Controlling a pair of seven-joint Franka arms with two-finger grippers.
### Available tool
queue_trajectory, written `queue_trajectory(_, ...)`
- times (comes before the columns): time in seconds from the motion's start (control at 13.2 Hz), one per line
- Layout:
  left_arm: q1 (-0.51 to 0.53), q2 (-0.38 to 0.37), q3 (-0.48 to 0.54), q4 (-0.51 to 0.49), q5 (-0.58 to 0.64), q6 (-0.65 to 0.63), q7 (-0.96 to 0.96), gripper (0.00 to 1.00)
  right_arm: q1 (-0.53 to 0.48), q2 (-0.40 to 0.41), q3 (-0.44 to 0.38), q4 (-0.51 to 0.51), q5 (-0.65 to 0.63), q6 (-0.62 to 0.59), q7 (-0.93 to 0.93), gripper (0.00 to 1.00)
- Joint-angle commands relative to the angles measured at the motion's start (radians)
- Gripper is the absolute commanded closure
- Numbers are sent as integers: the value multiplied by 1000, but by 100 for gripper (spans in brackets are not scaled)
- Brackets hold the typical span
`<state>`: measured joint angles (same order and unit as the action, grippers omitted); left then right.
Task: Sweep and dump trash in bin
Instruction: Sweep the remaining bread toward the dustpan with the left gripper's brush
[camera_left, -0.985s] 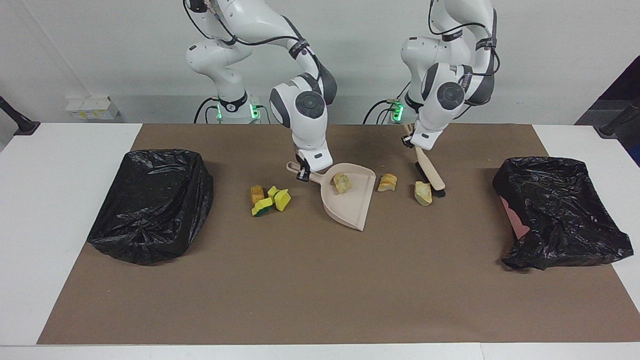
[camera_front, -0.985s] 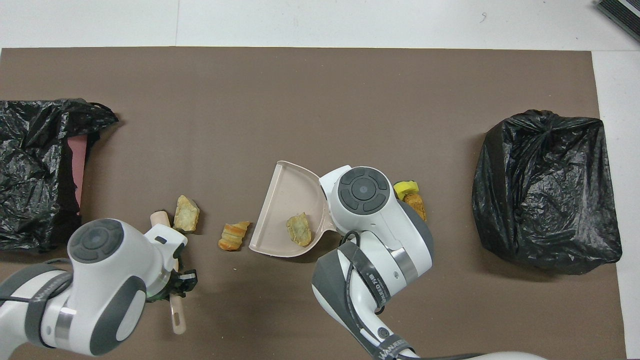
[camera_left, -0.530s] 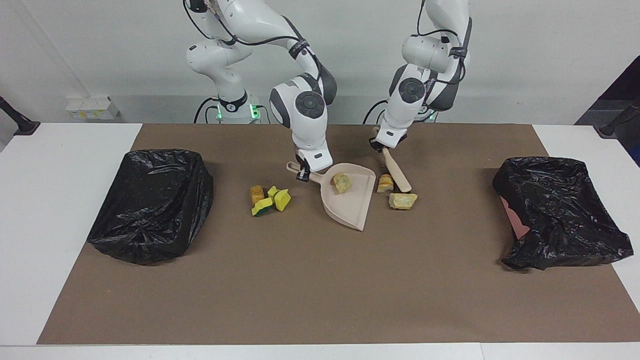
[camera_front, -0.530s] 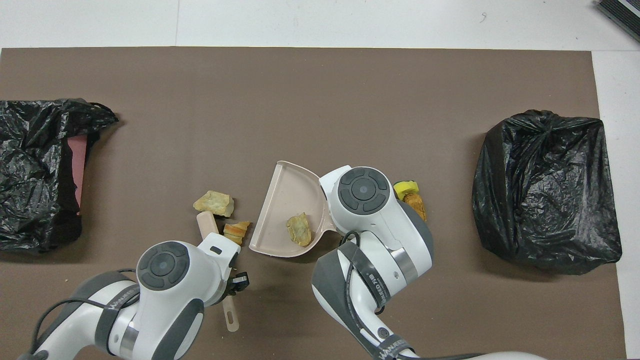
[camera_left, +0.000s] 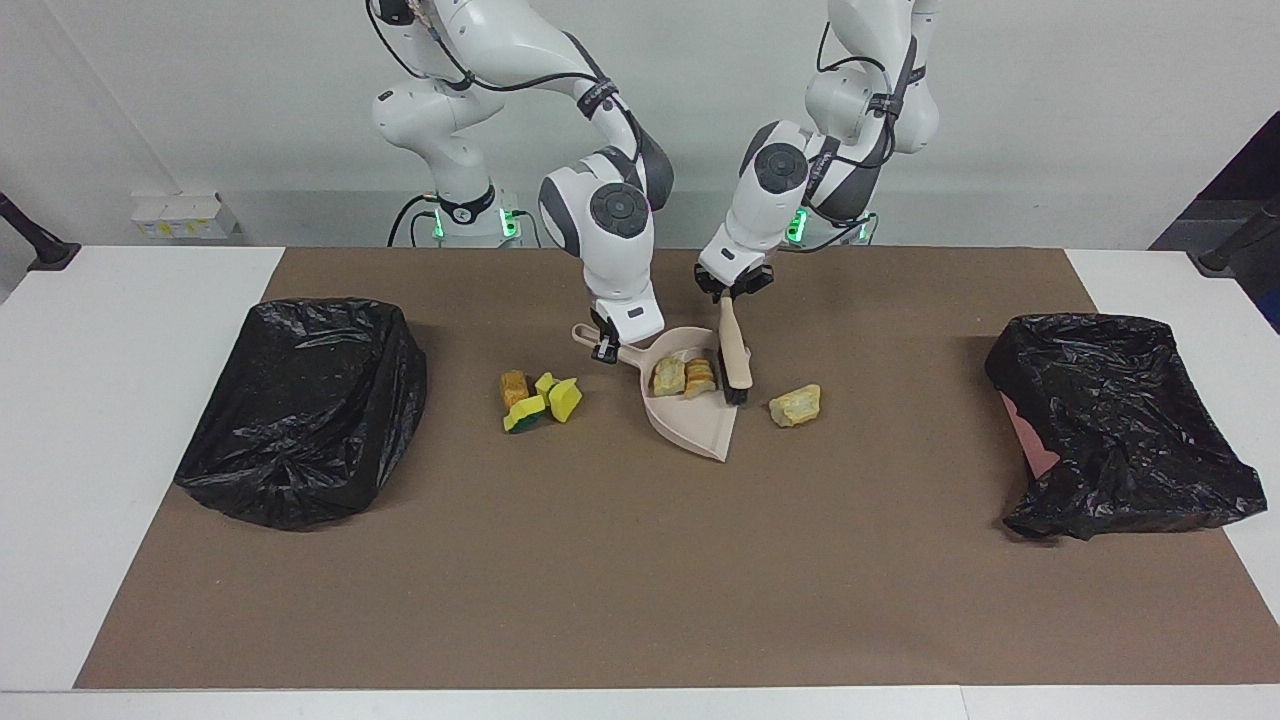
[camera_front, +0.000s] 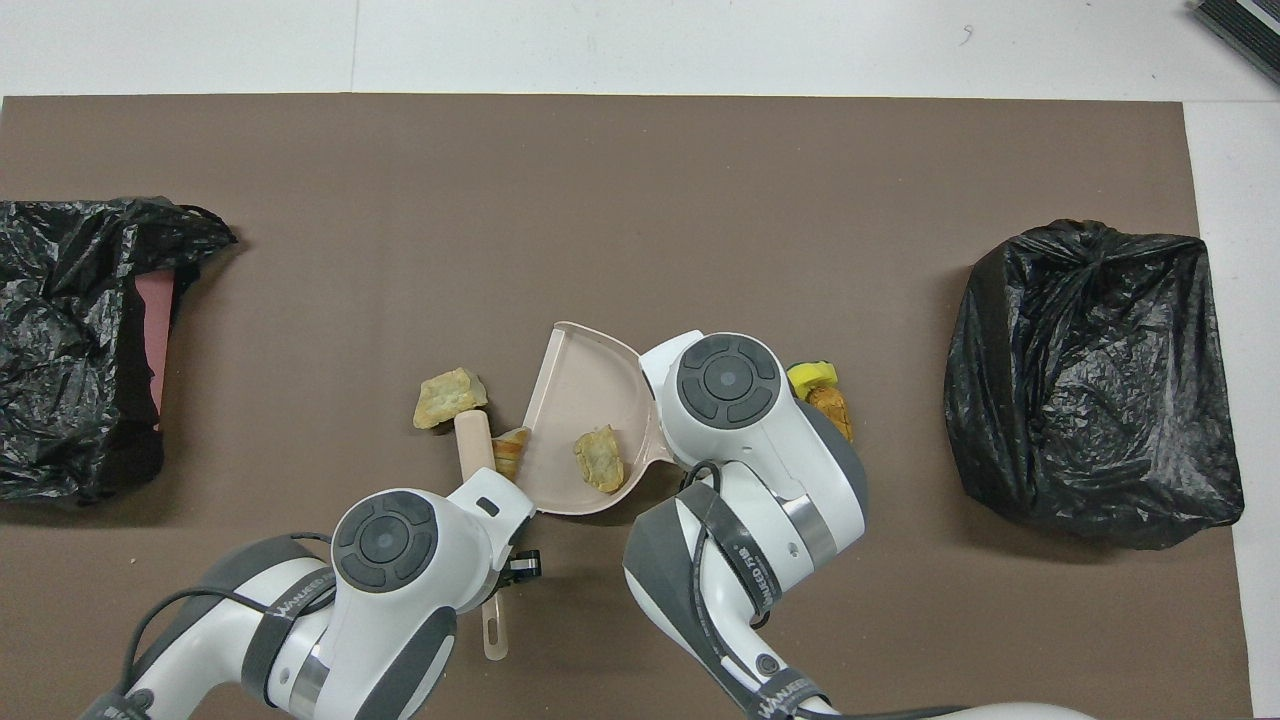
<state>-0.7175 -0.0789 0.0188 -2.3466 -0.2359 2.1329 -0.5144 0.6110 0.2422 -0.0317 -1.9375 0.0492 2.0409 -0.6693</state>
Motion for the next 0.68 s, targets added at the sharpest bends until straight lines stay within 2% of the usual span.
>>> queue_trajectory(0.0,9,25,30,95,-10,-108,43,100,0,-27,4,-32,-6,12,11,100)
queue_trajectory(0.23,168,19,29,171,50,-233,188,100,-2,-26,4,-32,-6,16,10,100)
queue_trajectory(0.61,403,73,29,185,280,-214,520,100,-4,-27,4,-34,-6,19,10,100)
